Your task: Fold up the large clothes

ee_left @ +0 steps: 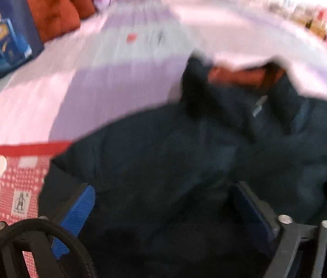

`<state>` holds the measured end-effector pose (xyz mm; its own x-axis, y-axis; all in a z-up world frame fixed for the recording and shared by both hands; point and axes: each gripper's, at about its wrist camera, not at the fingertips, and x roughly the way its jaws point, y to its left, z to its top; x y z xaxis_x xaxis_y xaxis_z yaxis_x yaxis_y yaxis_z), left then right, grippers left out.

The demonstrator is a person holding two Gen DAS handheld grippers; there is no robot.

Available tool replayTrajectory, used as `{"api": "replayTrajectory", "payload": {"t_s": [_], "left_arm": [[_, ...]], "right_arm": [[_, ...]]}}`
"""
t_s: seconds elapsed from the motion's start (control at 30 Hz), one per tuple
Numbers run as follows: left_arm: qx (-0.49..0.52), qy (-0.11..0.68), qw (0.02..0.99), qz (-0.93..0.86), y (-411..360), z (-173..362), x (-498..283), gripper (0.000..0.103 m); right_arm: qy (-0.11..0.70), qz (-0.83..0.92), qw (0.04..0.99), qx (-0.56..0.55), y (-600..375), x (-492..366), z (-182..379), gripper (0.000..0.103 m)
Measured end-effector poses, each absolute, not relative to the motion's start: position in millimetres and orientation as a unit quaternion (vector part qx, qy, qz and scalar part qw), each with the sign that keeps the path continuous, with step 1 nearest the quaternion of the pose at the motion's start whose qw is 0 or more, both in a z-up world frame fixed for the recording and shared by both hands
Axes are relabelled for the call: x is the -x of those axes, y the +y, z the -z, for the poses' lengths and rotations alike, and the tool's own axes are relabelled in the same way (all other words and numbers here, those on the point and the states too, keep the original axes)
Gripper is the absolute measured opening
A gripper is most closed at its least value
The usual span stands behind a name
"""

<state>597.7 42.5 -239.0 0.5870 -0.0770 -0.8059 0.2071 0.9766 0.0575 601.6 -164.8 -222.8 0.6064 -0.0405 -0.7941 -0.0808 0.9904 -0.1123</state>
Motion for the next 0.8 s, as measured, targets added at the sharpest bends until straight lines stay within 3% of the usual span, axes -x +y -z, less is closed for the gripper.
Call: {"api": "replayTrajectory", "payload": {"t_s": [0.27,0.4,0.6,0.8], "left_arm": [[-0.008,0.468,0.884,-0.021,120.1,260.2,-624.3,0.103],[-0.029,0.469,0.882,-0.025,115.0,272.5,-627.2,0.103],[0.019,0.499,0.866,-0.016,122.0,270.4,-631.3,0.103],[-0.045,0.402,0.914,0.025,110.7,219.0,-549.7,0.101]], "right_arm": [[0.468,0.084,0.879,-0.029,-314.6,-602.9,254.0,0.100],[0.467,0.074,0.881,0.009,-311.1,-603.4,258.4,0.102],[0.485,0.058,0.873,-0.022,-321.9,-609.4,266.2,0.102],[0.402,0.076,0.912,0.003,-304.5,-549.2,219.3,0.102]]}}
